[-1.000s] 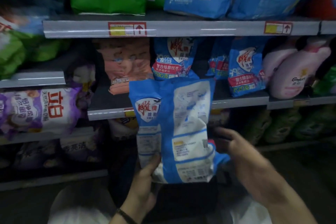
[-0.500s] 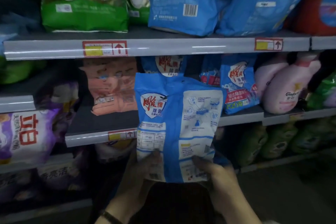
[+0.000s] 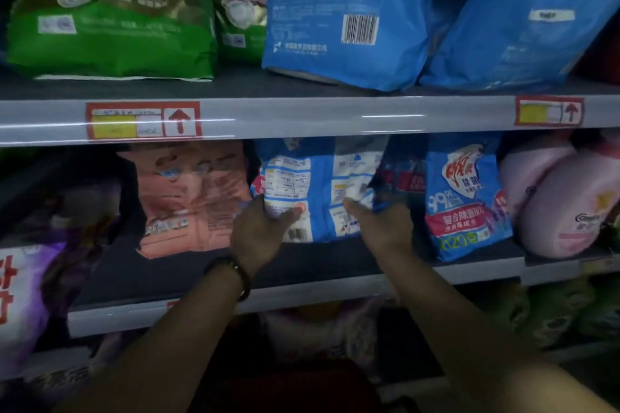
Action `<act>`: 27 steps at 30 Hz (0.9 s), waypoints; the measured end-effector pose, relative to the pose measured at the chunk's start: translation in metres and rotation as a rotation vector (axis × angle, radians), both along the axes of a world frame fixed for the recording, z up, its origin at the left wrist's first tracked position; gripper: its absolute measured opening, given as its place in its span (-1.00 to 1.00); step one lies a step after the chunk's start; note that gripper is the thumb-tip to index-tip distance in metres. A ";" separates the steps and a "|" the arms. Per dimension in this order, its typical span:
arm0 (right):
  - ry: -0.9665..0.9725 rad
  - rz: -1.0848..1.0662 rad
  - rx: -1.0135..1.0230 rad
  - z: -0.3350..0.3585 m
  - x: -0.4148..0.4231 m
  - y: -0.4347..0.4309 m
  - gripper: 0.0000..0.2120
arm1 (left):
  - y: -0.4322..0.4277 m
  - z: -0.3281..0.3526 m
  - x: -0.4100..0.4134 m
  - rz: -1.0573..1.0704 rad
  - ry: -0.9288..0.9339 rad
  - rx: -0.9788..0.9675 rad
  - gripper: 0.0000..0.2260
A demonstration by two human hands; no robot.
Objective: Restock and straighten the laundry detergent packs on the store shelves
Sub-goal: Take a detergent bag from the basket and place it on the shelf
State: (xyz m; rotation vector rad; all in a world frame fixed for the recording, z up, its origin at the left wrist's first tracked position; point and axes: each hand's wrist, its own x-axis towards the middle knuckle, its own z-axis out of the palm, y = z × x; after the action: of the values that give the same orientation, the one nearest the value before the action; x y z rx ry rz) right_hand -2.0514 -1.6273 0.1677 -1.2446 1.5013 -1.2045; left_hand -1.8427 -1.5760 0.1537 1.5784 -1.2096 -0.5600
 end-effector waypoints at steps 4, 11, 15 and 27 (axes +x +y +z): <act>0.450 0.135 0.040 -0.051 0.011 -0.026 -0.32 | -0.022 -0.056 0.014 0.152 -0.296 0.198 -0.37; 0.556 0.177 0.063 -0.074 0.010 -0.026 -0.05 | -0.017 -0.074 0.010 0.104 -0.248 0.144 -0.54; 0.662 0.213 0.105 -0.073 0.005 -0.017 0.05 | 0.003 -0.061 0.012 0.055 -0.321 0.175 -0.50; 0.454 0.294 -0.456 -0.072 0.041 0.160 -0.87 | 0.211 -0.084 0.011 -0.224 -0.649 0.087 -0.91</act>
State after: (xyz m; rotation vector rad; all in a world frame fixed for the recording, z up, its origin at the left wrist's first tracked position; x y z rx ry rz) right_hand -2.0109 -1.4670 0.0958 -2.0779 1.3146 -1.1477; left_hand -1.8321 -1.3651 0.0695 1.7742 -1.8827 -0.2381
